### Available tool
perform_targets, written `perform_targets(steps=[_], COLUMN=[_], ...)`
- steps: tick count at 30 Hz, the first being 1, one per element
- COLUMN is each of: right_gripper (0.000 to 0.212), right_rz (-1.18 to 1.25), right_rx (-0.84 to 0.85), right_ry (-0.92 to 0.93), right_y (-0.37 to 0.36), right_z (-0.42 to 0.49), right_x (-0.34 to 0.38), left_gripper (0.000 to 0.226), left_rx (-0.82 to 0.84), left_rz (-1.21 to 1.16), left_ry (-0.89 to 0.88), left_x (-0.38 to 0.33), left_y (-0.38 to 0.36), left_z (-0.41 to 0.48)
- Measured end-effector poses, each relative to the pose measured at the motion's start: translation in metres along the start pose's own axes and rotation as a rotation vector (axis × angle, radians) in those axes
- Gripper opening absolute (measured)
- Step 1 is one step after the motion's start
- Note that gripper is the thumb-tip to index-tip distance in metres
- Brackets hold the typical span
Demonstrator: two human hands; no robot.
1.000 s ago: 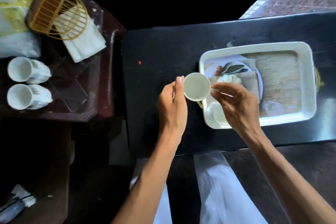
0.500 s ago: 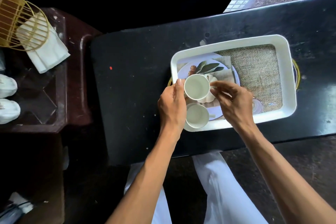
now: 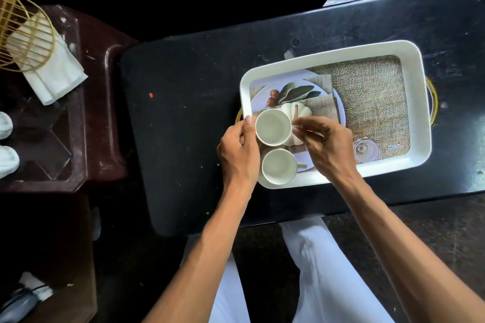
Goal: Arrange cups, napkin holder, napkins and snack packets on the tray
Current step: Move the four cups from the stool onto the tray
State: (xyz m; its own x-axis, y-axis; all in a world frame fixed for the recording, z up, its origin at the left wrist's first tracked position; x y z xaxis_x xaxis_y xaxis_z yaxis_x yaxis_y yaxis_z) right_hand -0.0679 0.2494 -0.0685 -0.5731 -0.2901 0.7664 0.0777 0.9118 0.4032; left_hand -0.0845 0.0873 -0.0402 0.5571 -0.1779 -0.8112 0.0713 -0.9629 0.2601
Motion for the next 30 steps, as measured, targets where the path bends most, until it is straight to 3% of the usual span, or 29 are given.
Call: perform_targets(steps=[6,10,18,22,30], right_gripper=[0.015,0.015,0.024,0.026,0.023], right_rz=[-0.021,-0.047,-0.224,-0.281,-0.092], right_rx=[-0.002,0.002,0.014,-0.083,0.068], right_ry=[0.006,0.013,0.05,0.226,0.233], right_y=[-0.002,-0.001,0.003,-0.005,-0.103], right_z=[0.0,0.002,-0.003,-0.02,-0.055], right_x=[-0.002,-0.003,0.011,0.041,0.103], left_gripper=[0.034,0.048,0.033,0.029,0.028], left_rx=[0.001,0.008,0.063,-0.02,-0.186], left_rz=[-0.006,-0.013,0.002,-0.021,-0.036], left_ry=[0.01,0.013,-0.028,-0.068,-0.112], left_x=[0.008,0.014,0.019,0.017,0.023], left_y=[0.002,0.004,0.017,0.054,0.189], left_z=[-0.001,0.001,0.0,-0.005,0.006])
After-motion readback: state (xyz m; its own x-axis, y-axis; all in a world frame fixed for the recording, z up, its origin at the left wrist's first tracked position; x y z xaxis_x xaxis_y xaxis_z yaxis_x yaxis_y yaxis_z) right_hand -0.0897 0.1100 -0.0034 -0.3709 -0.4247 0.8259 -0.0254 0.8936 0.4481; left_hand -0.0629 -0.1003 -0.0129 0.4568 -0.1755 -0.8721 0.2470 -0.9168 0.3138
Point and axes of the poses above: each hand's wrist, its own z-axis towards the middle knuckle, its own y-axis out of the back of the hand, x = y × z, the point moved 1 cm from there along z, towards the middle knuckle, and after that the axes turned 6 degrees about -y, right-handed, at the moved point
